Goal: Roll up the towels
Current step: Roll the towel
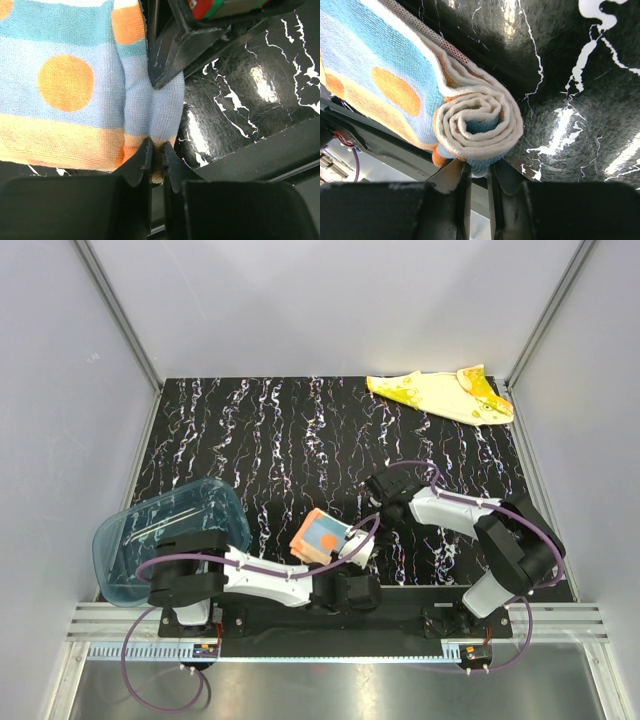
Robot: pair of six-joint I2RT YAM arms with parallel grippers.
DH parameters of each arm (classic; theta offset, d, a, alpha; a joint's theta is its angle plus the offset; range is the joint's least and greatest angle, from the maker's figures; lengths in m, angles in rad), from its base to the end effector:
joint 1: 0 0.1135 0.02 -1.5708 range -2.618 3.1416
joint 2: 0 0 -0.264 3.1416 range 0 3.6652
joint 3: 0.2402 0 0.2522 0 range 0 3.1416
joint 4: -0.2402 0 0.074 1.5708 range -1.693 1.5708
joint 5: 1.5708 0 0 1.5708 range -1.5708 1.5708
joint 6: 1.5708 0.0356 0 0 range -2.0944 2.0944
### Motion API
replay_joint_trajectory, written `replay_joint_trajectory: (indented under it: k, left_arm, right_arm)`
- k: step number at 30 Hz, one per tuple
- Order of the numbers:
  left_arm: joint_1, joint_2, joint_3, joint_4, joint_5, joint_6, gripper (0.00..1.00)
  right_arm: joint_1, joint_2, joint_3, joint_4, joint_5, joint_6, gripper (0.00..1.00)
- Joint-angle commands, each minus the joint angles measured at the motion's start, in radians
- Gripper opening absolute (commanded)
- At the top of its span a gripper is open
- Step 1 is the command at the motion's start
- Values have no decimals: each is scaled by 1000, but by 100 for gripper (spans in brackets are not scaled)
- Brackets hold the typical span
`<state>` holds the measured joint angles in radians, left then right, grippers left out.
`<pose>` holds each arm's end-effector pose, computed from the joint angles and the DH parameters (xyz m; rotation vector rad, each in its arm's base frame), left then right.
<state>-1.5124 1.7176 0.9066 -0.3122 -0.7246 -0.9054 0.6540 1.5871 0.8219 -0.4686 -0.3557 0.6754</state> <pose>0.0419 -0.3125 0.1477 0.5002 2.2641 -0.1818 0.2131 0.1790 0.1497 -0.0597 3.0065 0.7406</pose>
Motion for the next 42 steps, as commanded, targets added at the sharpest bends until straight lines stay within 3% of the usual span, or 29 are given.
replay_joint_trajectory:
  k: [1, 10, 25, 36, 42]
  left_arm:
    - [-5, 14, -67, -120, 117, -6, 0]
    - [14, -124, -123, -10, 229, 34, 0]
    - [138, -299, -253, 215, 502, 62, 0]
    - [353, -389, -436, 639, 862, -36, 0]
    - [468, -357, -491, 872, 1036, -128, 0]
  right_arm:
    - [-36, 11, 31, -28, 58, -54, 22]
    - [-162, 17, 39, -53, 37, -128, 31]
    - [-172, -9, 40, -82, 70, -137, 34]
    - [-194, -164, 68, -171, 130, -131, 47]
    - [-195, -229, 34, -150, 49, -129, 51]
